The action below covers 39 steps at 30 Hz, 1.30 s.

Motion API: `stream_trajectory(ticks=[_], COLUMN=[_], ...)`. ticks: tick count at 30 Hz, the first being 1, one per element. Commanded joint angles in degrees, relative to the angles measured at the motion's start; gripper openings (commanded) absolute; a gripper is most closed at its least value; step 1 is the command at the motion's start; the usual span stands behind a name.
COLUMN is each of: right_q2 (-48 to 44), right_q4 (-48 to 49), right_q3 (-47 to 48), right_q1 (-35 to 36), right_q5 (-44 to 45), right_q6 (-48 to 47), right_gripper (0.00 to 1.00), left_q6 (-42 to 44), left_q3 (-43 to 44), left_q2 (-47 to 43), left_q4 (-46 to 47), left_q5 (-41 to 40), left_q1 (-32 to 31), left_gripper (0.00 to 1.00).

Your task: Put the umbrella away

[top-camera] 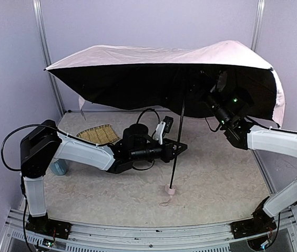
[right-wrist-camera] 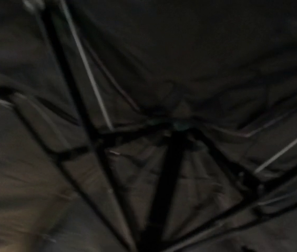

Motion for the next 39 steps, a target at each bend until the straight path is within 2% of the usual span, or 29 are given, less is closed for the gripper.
stream_trajectory(ticks=[1,14,19,23,28,30,35,39], right_q2=[0.43,2.87,2.55,2.93,3.15,3.14,3.42,3.43], right_q4=[-4.11,-10.49,-9.66,-10.00,-9.45,-8.71,-8.41,-8.56], right_q3=[1.28,4.51,4.31,6.18,7.00,7.17,8.28,8.44], right_q1=[1.70,1.38,0.12,-0.72,-1.31,-1.55,-1.77,-1.82], right_q5=[8.23,8.87,6.12,6.12,7.08,7.21,5.17,-1.68], right_q6=[-7.48,-2.65,-0.07,0.38,1.30,1.19,0.35,-0.27], right_gripper=[0.68,0.68,0.56,0.62,0.58,0.52,0.28,0.16], left_q6=[5.85,6.55,7.03,7.18,7.18,8.70,9.54,10.11], left_q3=[2.20,-0.46,-0.95,-1.11,-0.76,-0.50,0.44,0.84], left_q2=[-3.85,-5.90,-5.96,-5.88,-5.46,-5.15,-4.31,-4.11], left_q4=[0.00,2.78,3.13,3.01,2.66,2.13,0.90,0.48], left_q5=[-6.59,-9.92,-10.35,-10.83,-10.65,-10.70,-10.85,-11.21], left_q1=[-1.85,-2.91,-2.91,-3.02,-3.14,-3.31,-3.60,-3.55], left_gripper=[0.00,0.00,0.00,0.00,0.00,0.00,0.00,0.00])
